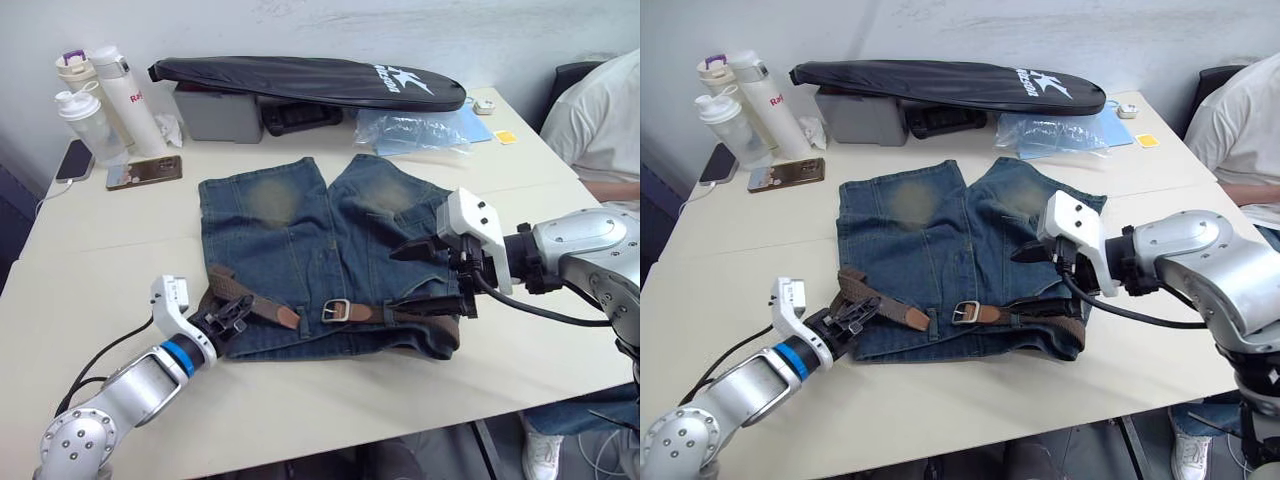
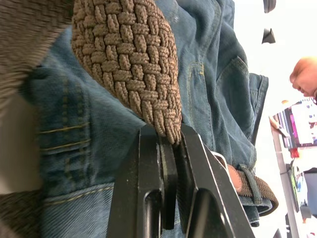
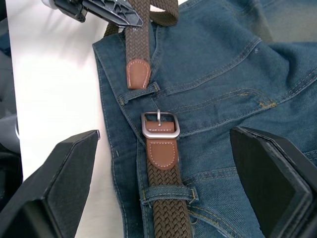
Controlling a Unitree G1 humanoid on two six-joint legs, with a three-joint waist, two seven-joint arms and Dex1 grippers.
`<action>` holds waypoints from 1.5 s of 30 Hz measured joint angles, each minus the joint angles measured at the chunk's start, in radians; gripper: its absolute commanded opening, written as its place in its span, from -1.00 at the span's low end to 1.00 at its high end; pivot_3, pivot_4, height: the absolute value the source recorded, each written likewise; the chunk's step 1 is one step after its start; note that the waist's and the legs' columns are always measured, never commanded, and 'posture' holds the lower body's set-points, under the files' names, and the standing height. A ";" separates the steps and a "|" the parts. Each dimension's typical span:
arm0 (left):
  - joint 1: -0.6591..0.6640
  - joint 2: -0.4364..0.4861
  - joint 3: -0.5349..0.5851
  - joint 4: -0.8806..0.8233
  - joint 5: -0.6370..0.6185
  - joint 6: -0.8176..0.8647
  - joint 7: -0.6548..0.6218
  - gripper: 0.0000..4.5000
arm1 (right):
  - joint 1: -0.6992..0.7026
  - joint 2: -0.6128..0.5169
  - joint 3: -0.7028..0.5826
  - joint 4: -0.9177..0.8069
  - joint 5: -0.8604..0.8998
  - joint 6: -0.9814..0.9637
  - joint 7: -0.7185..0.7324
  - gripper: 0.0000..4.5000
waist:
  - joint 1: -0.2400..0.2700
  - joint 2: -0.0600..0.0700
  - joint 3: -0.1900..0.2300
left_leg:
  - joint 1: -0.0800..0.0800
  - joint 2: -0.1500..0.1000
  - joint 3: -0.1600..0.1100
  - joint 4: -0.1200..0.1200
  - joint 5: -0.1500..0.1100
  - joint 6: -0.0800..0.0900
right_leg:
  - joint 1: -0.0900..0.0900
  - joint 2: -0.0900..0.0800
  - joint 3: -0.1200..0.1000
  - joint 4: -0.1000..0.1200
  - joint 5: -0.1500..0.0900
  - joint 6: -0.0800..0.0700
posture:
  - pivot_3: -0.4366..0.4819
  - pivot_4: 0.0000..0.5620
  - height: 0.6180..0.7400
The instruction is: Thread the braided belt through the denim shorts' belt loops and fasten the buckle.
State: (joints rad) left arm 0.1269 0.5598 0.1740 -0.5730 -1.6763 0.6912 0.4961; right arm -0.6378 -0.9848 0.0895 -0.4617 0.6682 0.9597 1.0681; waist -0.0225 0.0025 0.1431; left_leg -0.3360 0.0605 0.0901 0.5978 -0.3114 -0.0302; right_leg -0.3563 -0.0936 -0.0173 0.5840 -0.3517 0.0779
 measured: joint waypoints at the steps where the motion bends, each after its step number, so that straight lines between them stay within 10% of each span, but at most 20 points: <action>1: -0.007 -0.004 -0.007 0.000 0.011 -0.001 0.004 -1.00 | 0.009 0.001 0.000 0.000 -0.001 0.000 -0.004 0.99 | 0.000 0.000 0.000 | 0.000 0.000 0.000 0.000 0.000 0.000 | 0.000 0.000 0.000 0.000 0.000 0.000 | -0.05 -0.47 1.00; 45: -0.160 -0.156 -0.230 0.185 -0.120 0.053 0.232 -1.00 | 0.009 -0.018 -0.010 -0.011 -0.019 0.022 -0.015 0.99 | 0.030 0.000 0.001 | -0.003 -0.003 -0.001 0.011 -0.001 0.002 | 0.003 0.000 0.000 0.001 0.001 0.001 | -0.05 -0.47 1.00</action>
State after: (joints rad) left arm -0.0336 0.4040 -0.0562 -0.3882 -1.7960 0.7445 0.7282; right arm -0.6285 -1.0032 0.0794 -0.4725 0.6487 0.9821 1.0528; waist 0.0071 0.0021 0.1438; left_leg -0.3387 0.0576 0.0890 0.6088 -0.3123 -0.0282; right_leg -0.3538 -0.0938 -0.0170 0.5850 -0.3510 0.0792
